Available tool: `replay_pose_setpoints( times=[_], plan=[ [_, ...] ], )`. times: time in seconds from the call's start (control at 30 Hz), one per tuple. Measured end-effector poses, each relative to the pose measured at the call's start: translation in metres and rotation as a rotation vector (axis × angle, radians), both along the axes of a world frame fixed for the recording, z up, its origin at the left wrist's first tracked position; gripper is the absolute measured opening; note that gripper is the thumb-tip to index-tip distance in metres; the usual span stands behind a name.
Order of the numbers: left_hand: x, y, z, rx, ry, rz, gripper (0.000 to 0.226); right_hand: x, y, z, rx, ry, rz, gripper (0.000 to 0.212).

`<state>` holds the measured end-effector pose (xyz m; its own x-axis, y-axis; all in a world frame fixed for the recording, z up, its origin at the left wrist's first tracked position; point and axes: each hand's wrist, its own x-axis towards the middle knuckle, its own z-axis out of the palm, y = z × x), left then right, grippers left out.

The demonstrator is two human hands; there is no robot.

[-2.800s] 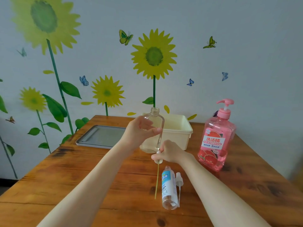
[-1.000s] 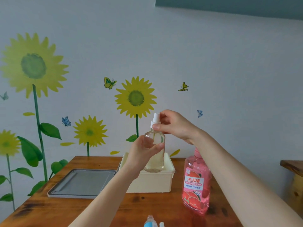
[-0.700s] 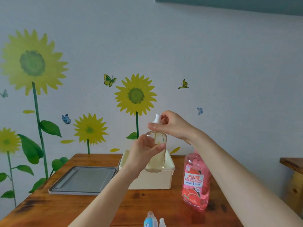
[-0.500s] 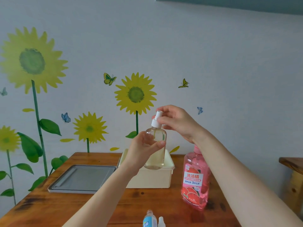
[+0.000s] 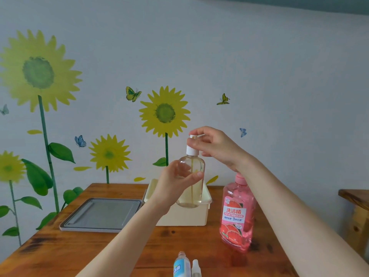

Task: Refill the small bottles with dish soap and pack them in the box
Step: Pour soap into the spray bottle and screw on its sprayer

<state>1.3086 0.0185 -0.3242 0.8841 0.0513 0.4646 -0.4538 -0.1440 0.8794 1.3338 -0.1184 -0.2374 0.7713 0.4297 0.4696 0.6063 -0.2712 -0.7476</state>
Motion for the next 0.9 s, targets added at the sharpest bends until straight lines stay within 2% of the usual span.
replay_pose_setpoints(
  times=[0.1, 0.23, 0.3, 0.37, 0.43, 0.53, 0.6, 0.67, 0.77, 0.83, 0.9],
  plan=[
    [-0.001, -0.001, 0.002, -0.003, -0.005, -0.003, 0.036, -0.002, -0.001, -0.001, 0.062, 0.016, 0.077, 0.027],
    [-0.003, -0.003, 0.003, -0.001, -0.010, -0.030, 0.041, -0.004, 0.009, -0.003, -0.031, -0.113, -0.188, 0.040],
    [-0.005, -0.004, 0.004, -0.015, -0.010, -0.041, 0.048, -0.003, 0.005, -0.002, -0.014, 0.005, -0.124, 0.043],
    [-0.005, -0.003, 0.006, -0.023, -0.008, -0.036, 0.050, -0.004, -0.001, -0.001, 0.072, 0.113, 0.018, 0.033],
    [-0.005, -0.002, 0.007, -0.011, -0.014, -0.026, 0.041, -0.006, -0.002, -0.001, 0.101, 0.070, 0.039, 0.027],
    [-0.006, -0.003, 0.007, 0.013, -0.008, -0.026, 0.041, -0.008, 0.003, 0.000, 0.016, -0.062, -0.113, 0.035],
    [-0.007, -0.004, 0.007, 0.008, -0.011, -0.035, 0.047, -0.009, 0.001, 0.001, 0.004, 0.015, -0.073, 0.037],
    [-0.008, -0.004, 0.008, -0.008, -0.010, -0.036, 0.048, -0.010, -0.002, 0.002, 0.043, 0.091, 0.025, 0.030],
    [-0.008, -0.004, 0.008, 0.025, -0.010, -0.019, 0.039, -0.011, 0.001, 0.002, 0.051, 0.013, -0.020, 0.028],
    [-0.008, -0.004, 0.007, 0.025, -0.008, -0.026, 0.041, -0.010, 0.004, 0.001, 0.014, 0.007, -0.095, 0.039],
    [-0.009, -0.003, 0.007, 0.005, -0.009, -0.041, 0.046, -0.009, 0.001, 0.000, 0.026, 0.085, -0.049, 0.045]
  ],
)
